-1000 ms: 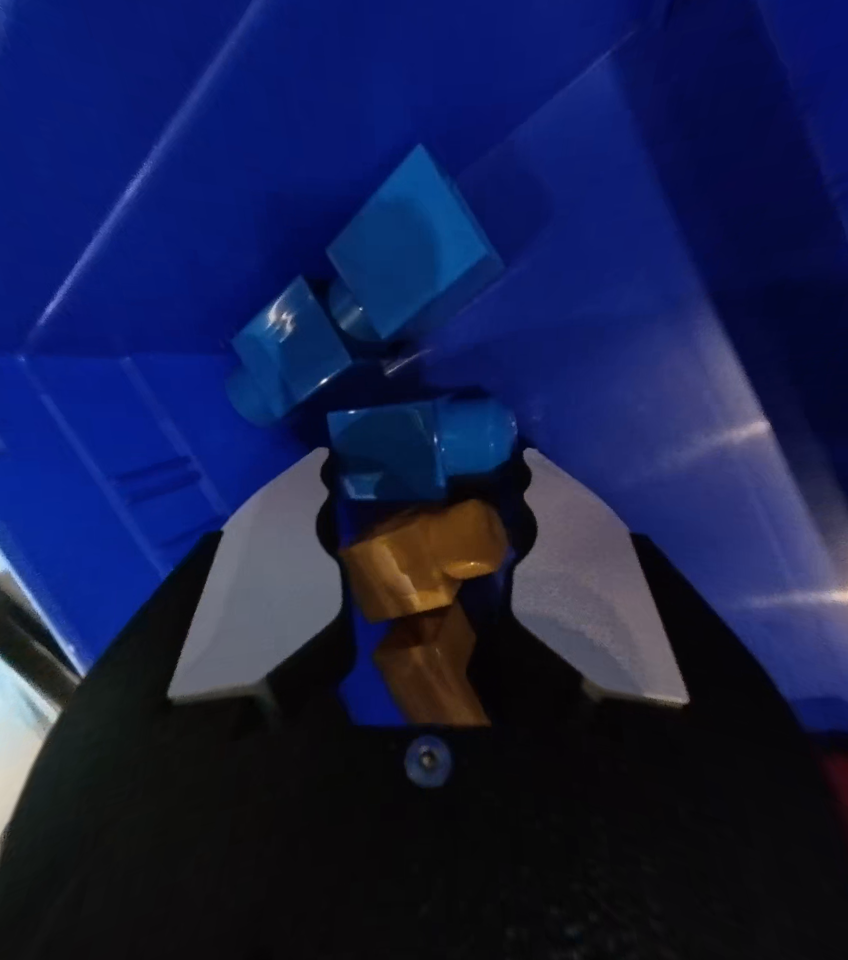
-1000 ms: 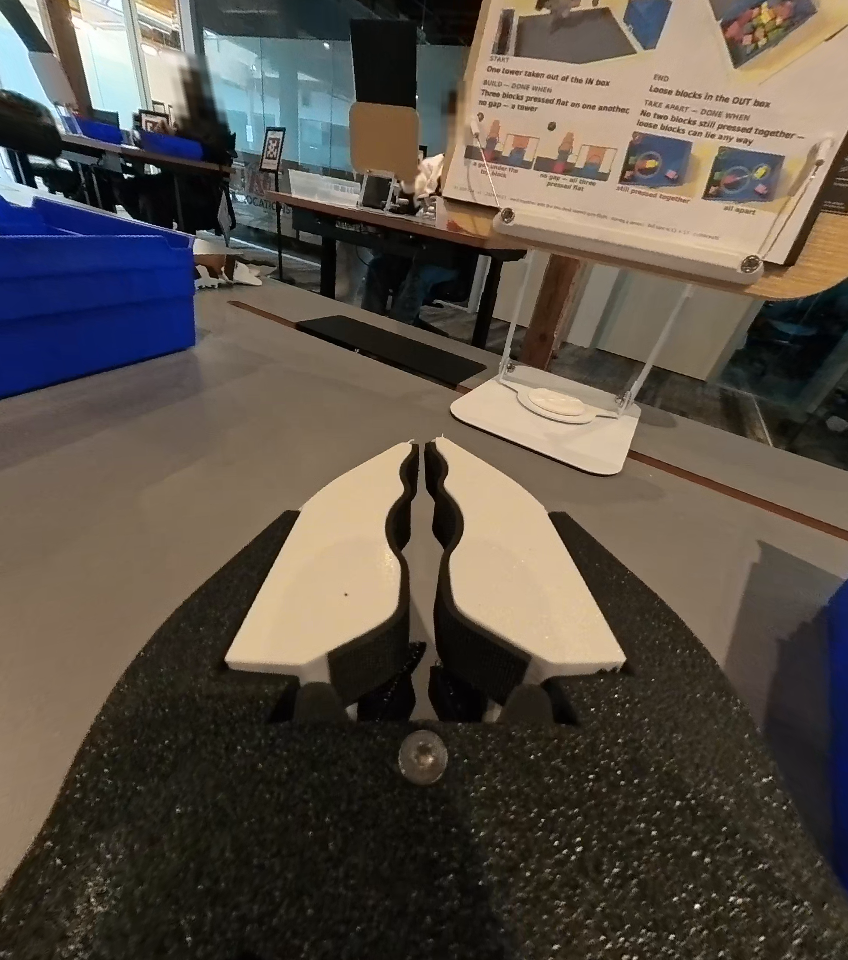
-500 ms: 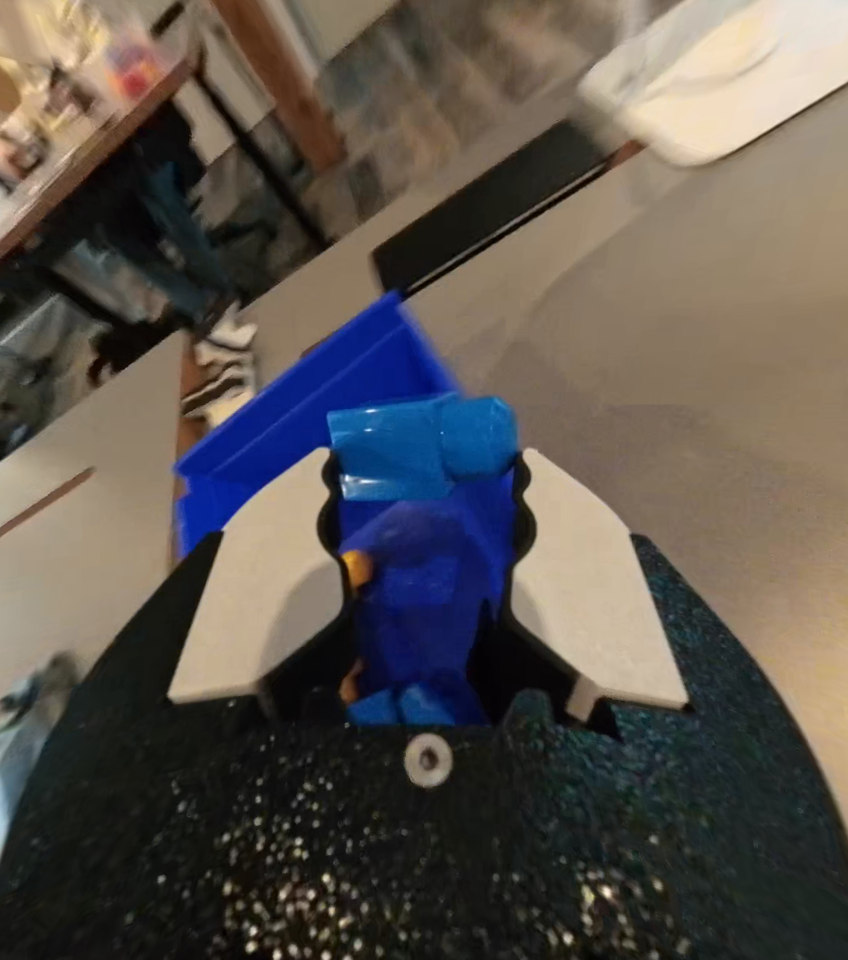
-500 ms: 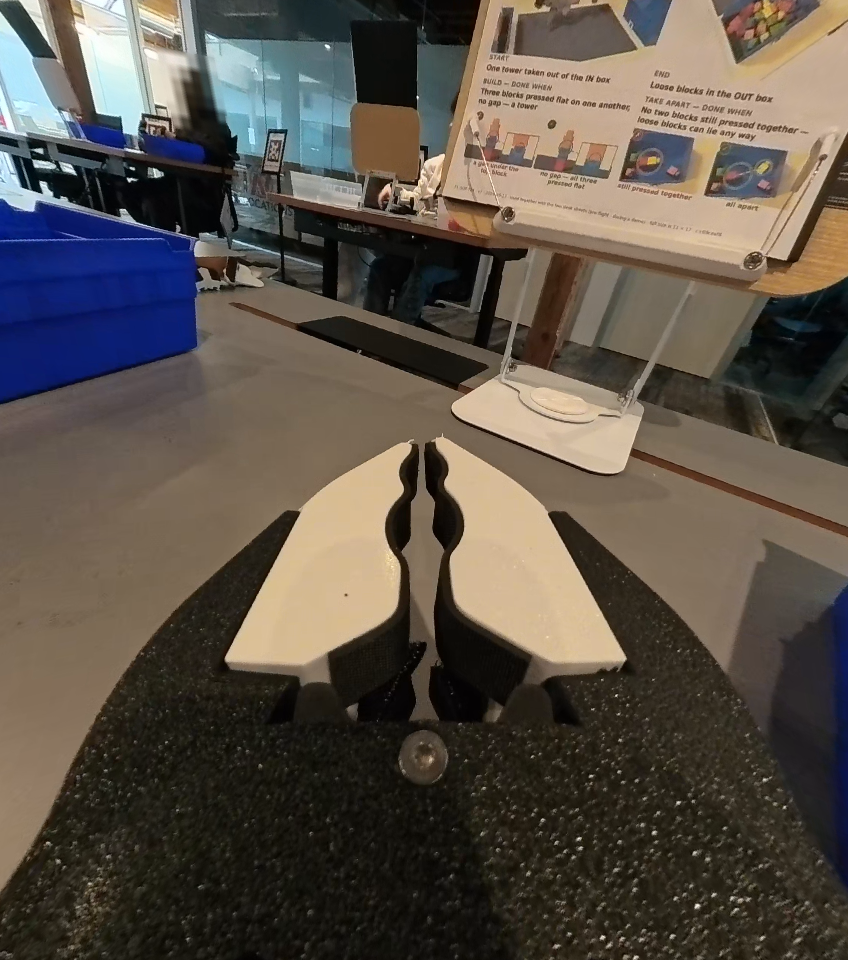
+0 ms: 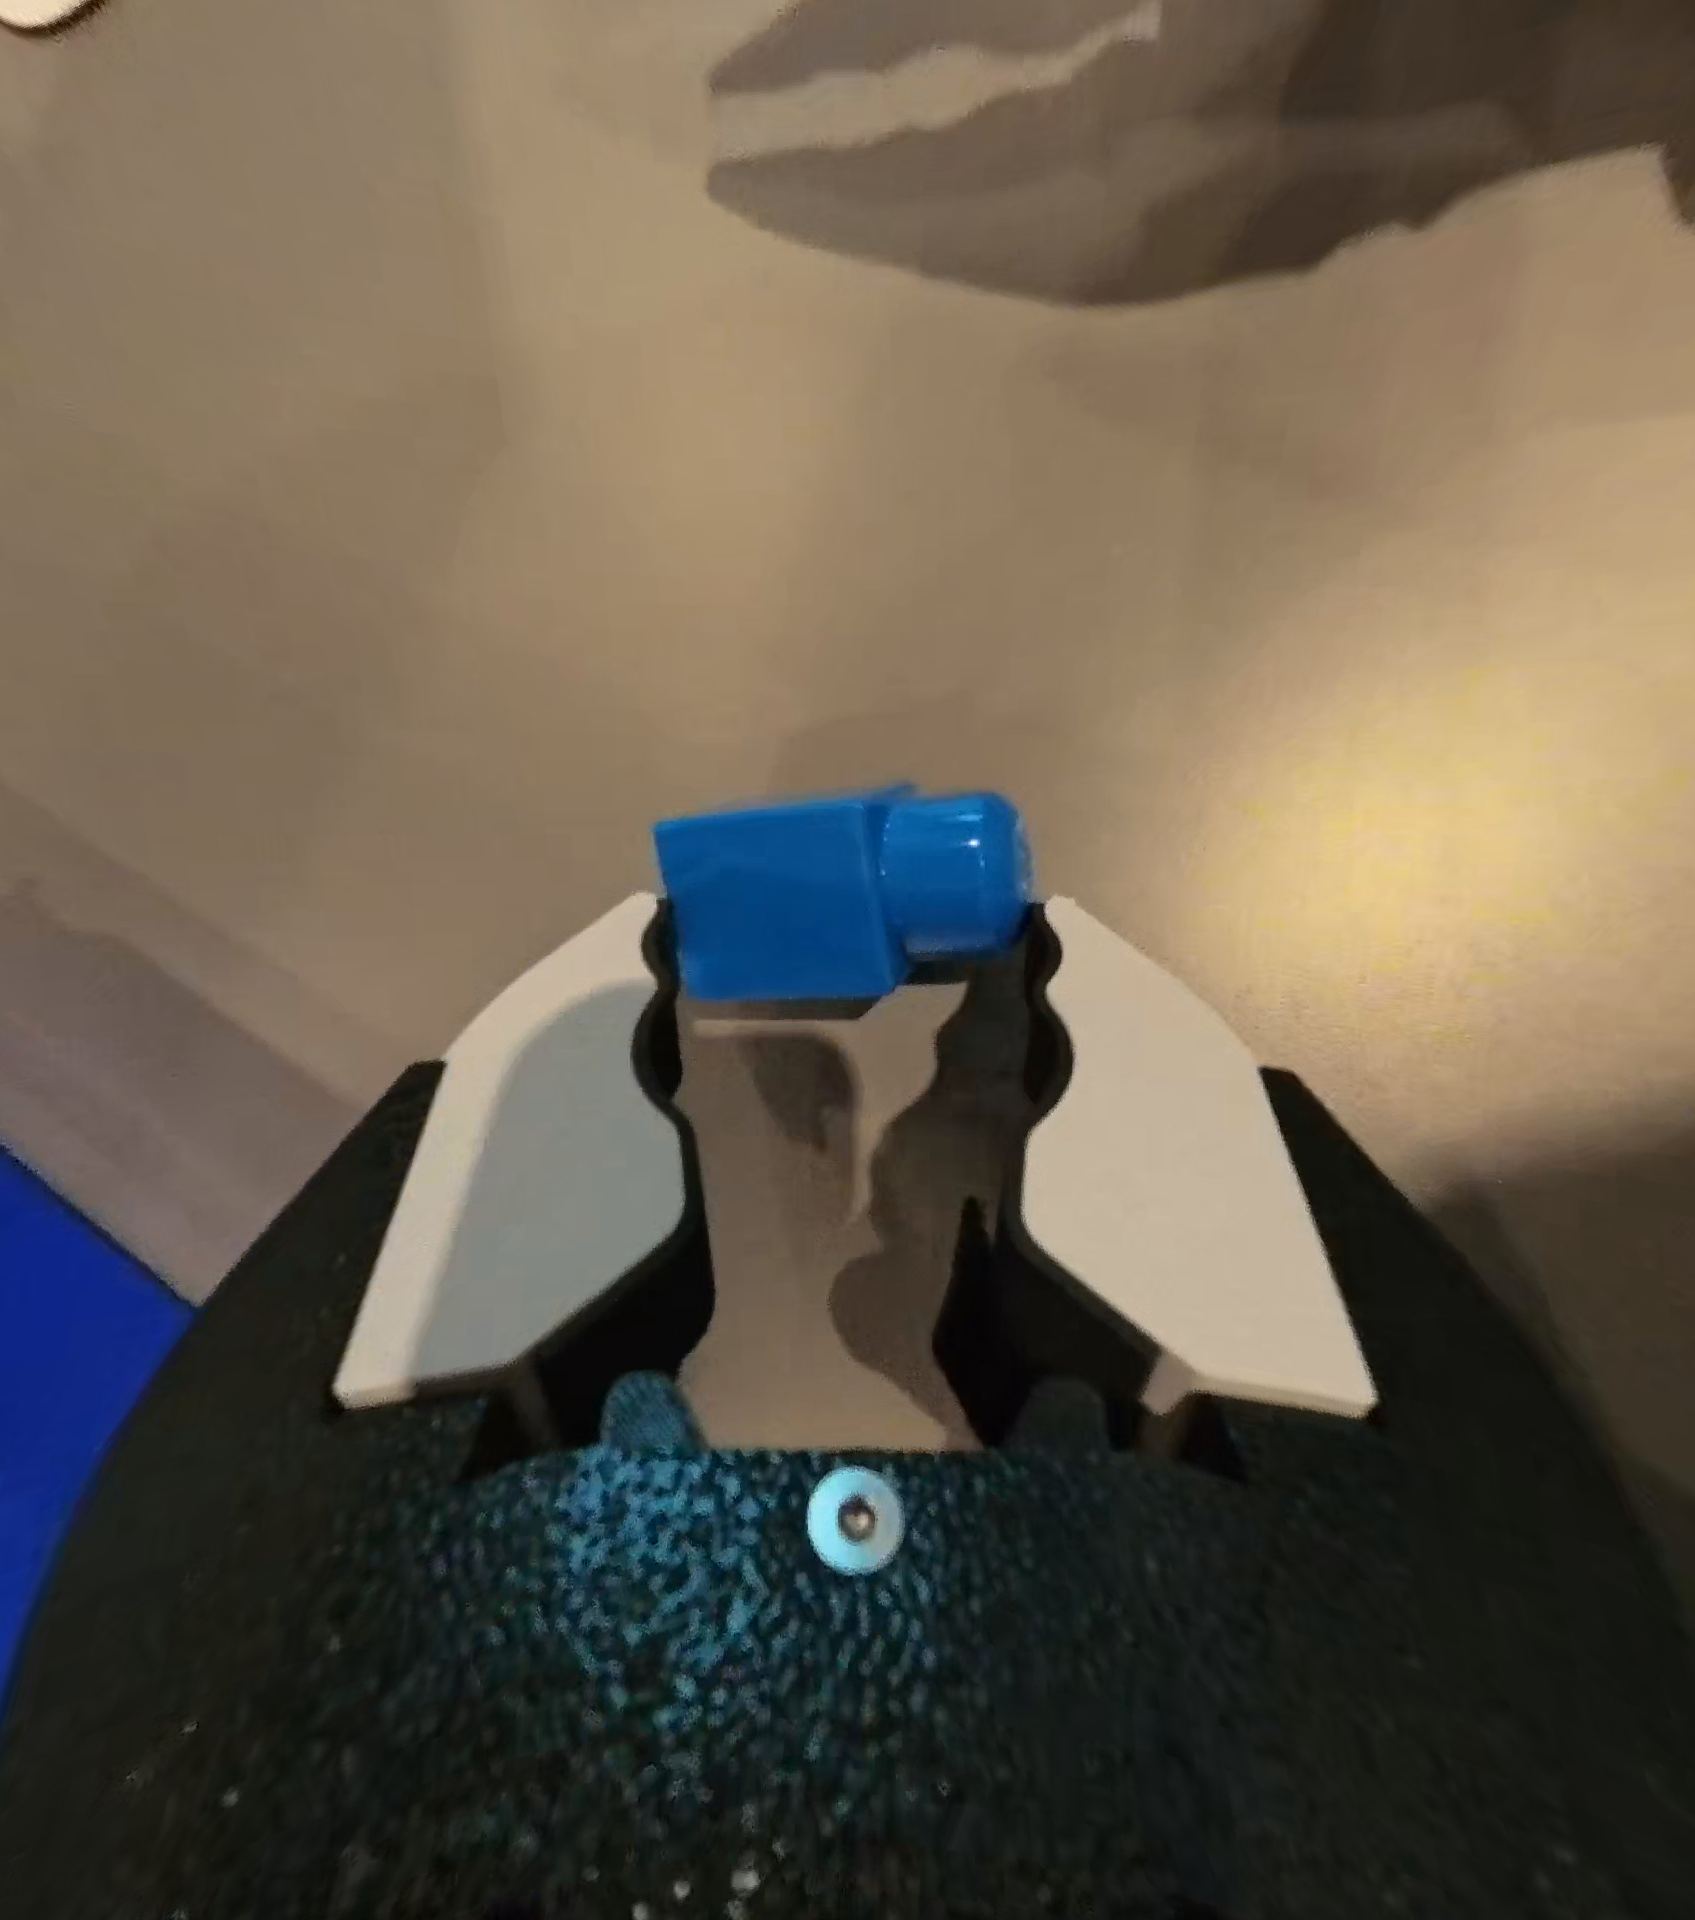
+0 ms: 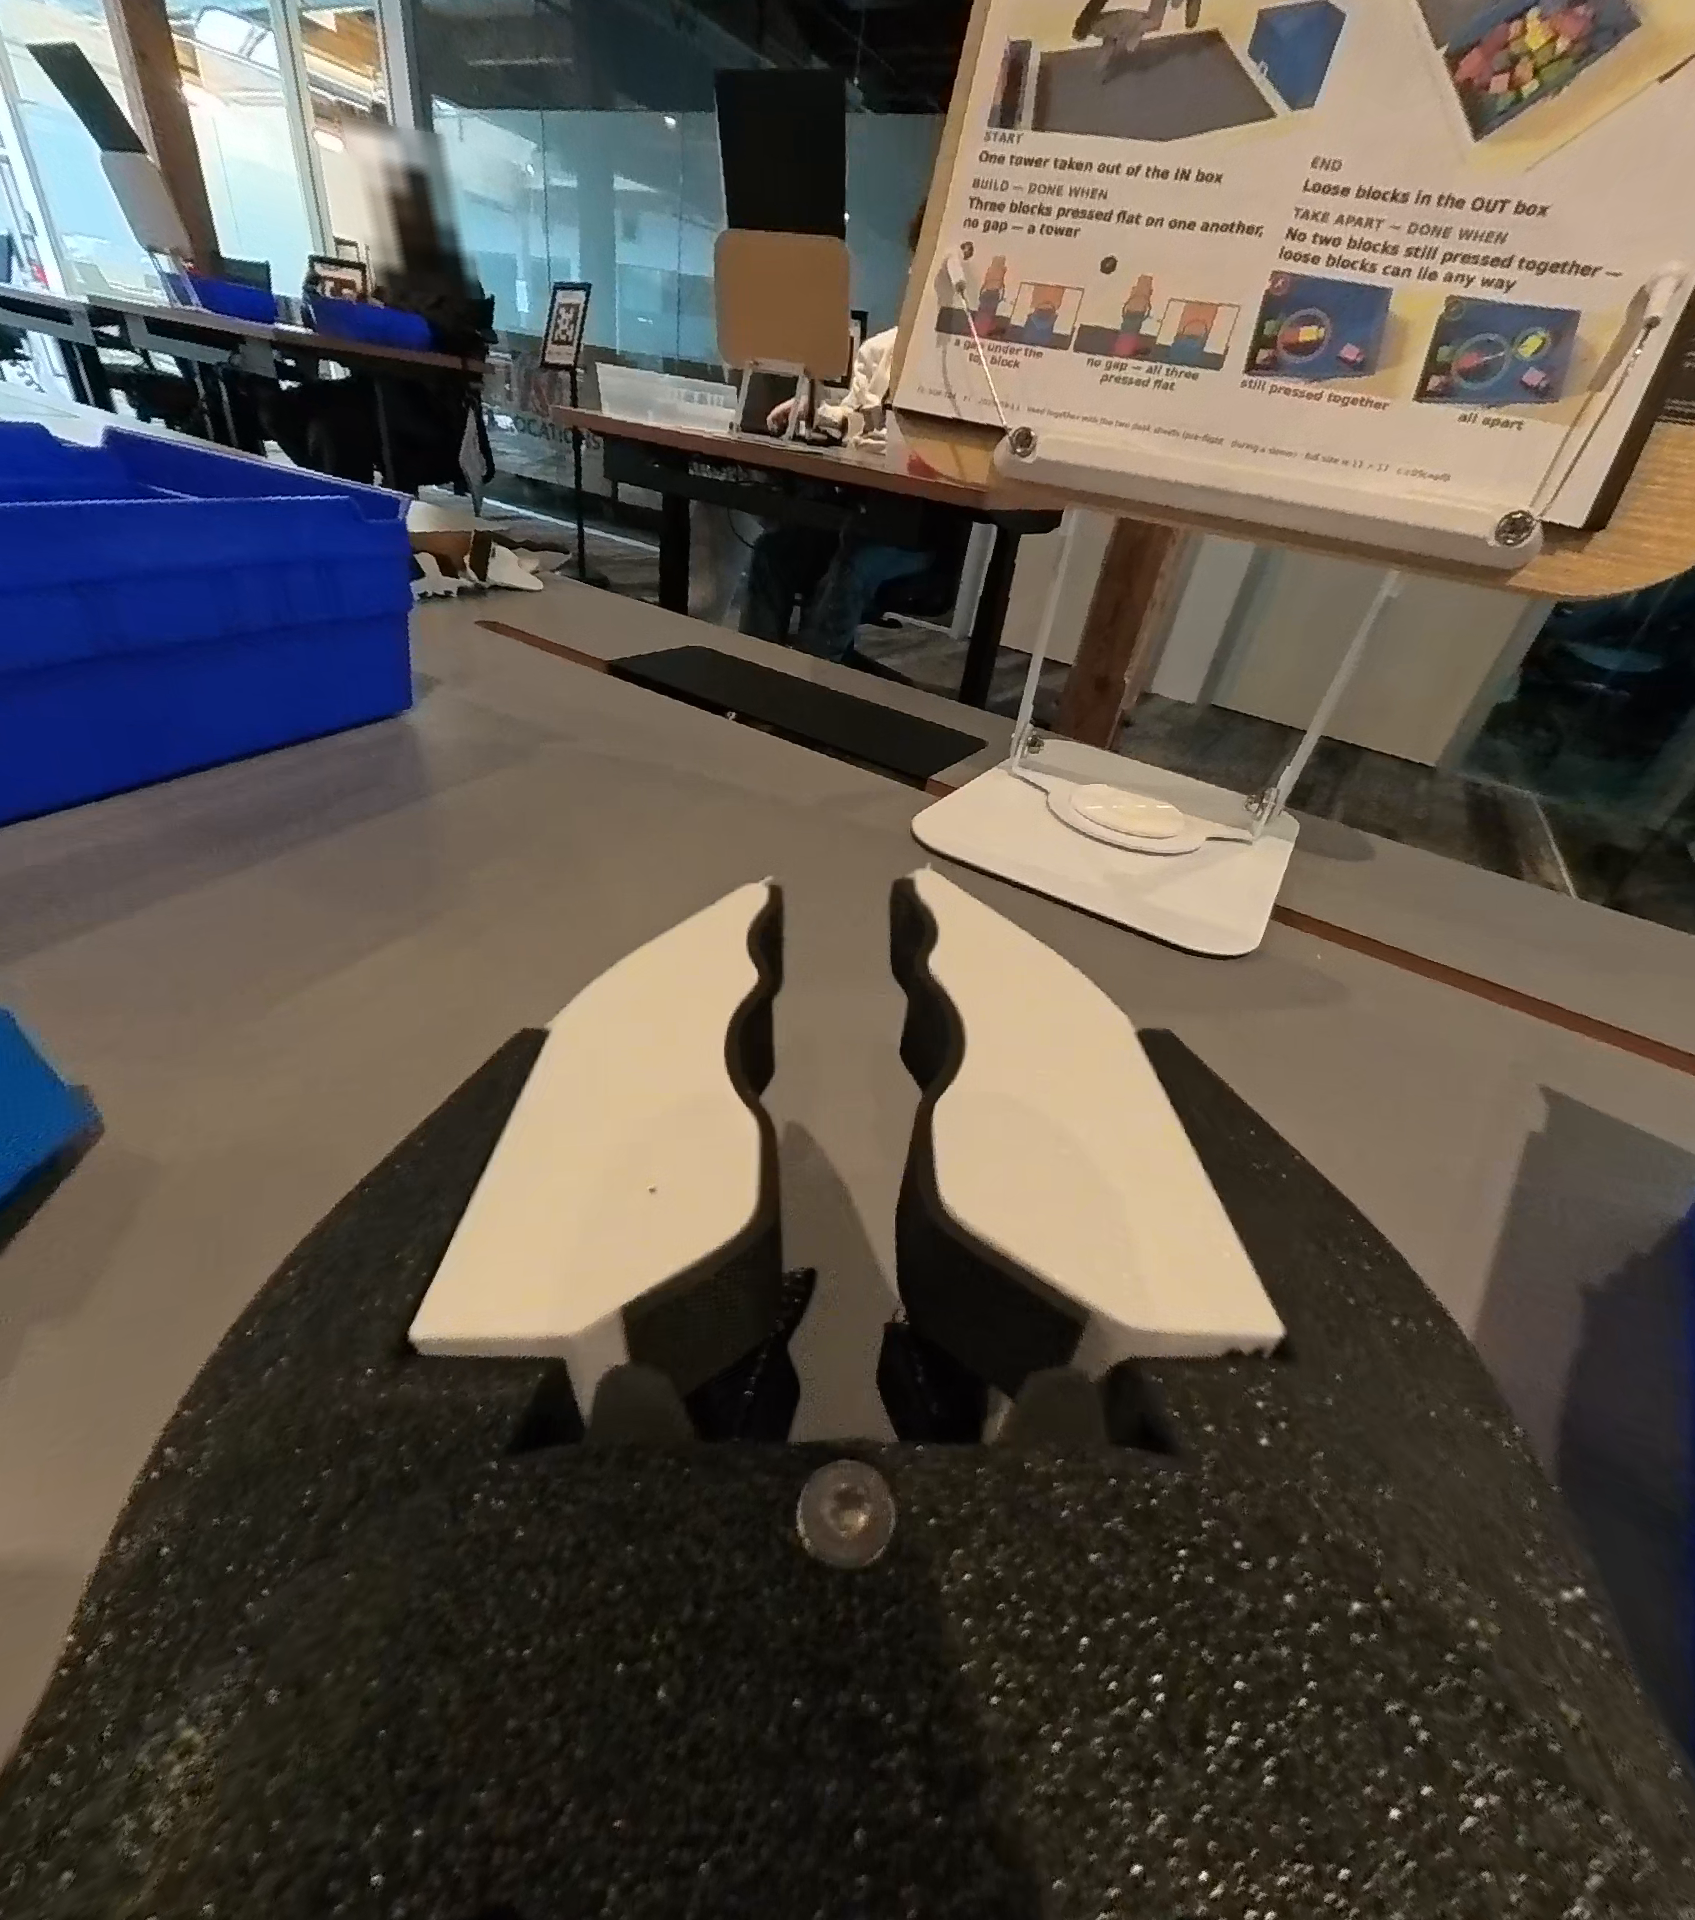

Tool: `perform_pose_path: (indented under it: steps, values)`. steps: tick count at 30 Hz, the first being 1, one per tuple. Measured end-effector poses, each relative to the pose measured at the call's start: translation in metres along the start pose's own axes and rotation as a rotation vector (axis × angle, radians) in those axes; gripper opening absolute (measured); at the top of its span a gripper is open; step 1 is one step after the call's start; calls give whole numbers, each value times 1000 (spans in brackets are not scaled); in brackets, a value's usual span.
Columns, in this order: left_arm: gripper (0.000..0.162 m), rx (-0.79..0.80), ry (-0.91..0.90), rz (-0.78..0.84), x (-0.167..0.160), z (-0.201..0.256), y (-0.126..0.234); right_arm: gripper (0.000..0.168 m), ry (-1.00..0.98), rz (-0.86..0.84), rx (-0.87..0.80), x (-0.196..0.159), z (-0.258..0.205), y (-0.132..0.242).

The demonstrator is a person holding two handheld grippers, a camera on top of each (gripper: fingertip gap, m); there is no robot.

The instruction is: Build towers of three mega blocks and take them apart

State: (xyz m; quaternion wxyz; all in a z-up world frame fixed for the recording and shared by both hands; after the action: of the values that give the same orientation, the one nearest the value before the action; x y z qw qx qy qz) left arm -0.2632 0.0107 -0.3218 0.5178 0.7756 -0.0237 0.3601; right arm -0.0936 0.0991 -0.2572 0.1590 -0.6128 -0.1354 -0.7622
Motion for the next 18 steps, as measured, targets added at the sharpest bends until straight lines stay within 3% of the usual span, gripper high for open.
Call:
perform_pose_path:
  steps: [1, 3, 6, 18]
  values:
    - [64, 8, -8, 6, 2, 0, -2, 21, -3, -2, 3, 0, 0, 0]
    - [64, 18, -3, 5, 5, -1, -5, 20, -7, -3, -7, 0, 1, 0]
    - [64, 48, 5, 6, 7, -6, -10, 6, -3, -7, -43, -1, 5, -1]
    - [65, 94, 36, 49, 9, -6, -17, 5, 32, 24, -10, 3, -2, 1]
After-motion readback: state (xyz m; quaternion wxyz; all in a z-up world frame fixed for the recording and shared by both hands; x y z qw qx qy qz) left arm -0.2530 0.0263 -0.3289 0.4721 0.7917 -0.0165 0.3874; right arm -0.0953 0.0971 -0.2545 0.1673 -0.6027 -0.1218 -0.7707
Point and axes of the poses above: each gripper's, where its closed fingertips meet, y back along the fingers, x out of its top, z = x × y across the jaws, the point moved 2 cm from there along y, back along the fingers, and after that the axes turned 4 degrees about y, right-handed, at the moved point
